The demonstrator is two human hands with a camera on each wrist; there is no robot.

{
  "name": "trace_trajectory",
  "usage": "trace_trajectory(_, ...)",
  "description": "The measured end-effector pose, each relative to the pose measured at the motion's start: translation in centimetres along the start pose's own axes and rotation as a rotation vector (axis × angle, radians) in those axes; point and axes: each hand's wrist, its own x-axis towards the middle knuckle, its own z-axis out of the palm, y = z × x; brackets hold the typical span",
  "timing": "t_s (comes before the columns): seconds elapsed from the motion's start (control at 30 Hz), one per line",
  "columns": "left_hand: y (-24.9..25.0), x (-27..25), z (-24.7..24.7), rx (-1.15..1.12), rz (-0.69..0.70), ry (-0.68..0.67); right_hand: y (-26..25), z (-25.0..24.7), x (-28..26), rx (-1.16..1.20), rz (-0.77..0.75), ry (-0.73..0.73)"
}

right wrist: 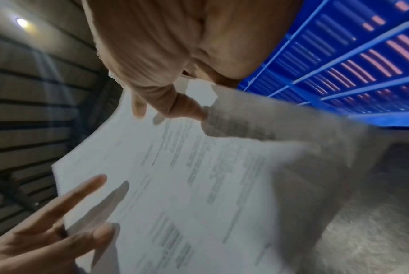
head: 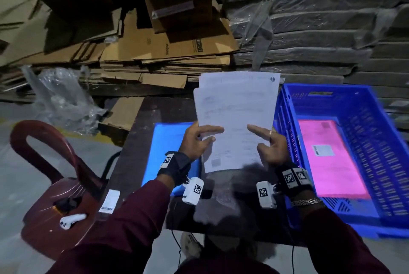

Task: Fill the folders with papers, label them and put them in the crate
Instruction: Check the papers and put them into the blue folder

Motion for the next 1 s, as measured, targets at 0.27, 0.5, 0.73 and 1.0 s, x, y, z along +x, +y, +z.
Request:
trace_trajectory(0.27,-1.5,-2.9,2.9,-0.014,-0.219,0.043,1.1,0.9,-0.9,0.117,0.248,-0.147)
trace_trajectory(0.5,-2.0,-3.4,2.8,0.025,-0.255,0.034,0.7,1.4,-1.3,0.08,0.197,-0.196)
trace_trajectory(0.73,0.3,-3.2,3.3,-0.103,-0.305,0.102,1.4,-0.1,-0.3,0.027,0.125,-0.136)
trace_trajectory(1.0,-0.8,-2.9,3.9,-0.106,-0.324,0.106,1.3,1.0,-1.0,0.008,0.197,-0.115)
